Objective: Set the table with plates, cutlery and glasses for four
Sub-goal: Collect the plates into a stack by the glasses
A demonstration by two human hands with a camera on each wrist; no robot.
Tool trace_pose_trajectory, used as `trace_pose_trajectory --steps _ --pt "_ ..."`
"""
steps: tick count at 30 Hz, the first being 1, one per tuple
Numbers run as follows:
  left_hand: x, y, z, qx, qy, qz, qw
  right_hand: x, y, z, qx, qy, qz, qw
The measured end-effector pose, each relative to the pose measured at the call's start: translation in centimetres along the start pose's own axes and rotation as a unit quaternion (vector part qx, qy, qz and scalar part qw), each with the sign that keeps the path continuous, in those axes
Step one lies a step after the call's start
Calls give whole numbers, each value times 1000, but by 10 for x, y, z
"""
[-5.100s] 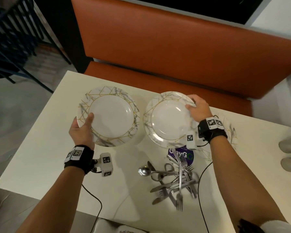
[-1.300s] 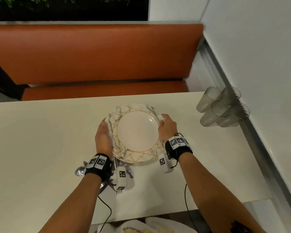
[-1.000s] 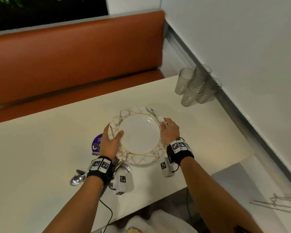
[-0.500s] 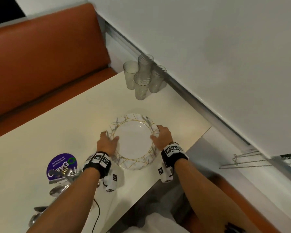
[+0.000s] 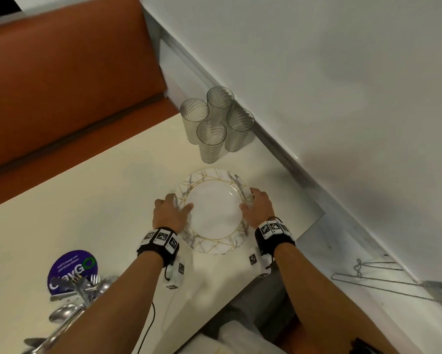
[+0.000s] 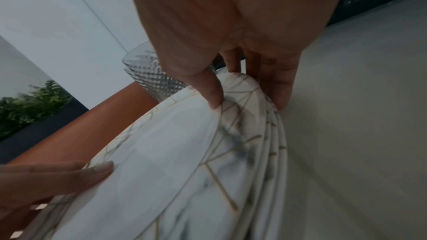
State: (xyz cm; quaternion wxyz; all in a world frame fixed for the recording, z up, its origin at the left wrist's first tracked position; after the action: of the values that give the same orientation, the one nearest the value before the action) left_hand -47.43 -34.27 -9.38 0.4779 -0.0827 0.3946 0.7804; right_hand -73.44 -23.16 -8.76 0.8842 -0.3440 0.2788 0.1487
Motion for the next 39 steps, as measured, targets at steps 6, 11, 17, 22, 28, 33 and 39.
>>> trace_pose_trajectory --steps 6,11,17,22,28,33,39 --pt "10 23 -12 33 -32 28 999 -28 3 -23 17 27 13 999" --pt "15 32 -15 37 -44 61 996 -42 7 -28 49 74 47 995" --pt "22 35 -19 47 -25 64 997 -42 11 -26 40 93 50 994" --pt "25 43 -22 55 -24 66 996 -51 21 -33 44 82 46 995" --pt "32 62 -26 76 -30 62 995 -66 28 -39 75 88 53 992" --pt "28 56 -22 70 -40 77 994 -69 24 -35 93 102 92 986" --pt "1 7 2 74 -22 99 992 -52 -16 -2 -13 208 121 971"
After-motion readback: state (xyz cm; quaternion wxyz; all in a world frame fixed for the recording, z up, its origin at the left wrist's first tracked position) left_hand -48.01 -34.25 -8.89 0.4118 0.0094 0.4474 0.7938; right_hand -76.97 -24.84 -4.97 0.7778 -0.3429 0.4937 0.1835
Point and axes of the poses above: each hand's wrist, its own z-axis away from the middle knuckle, its own x-axis out of the palm, y = z × x, the point moved 6 cm from there along -z, towards the middle knuckle, and after that the axes turned 13 degrees about -y, right-handed, at the moved point
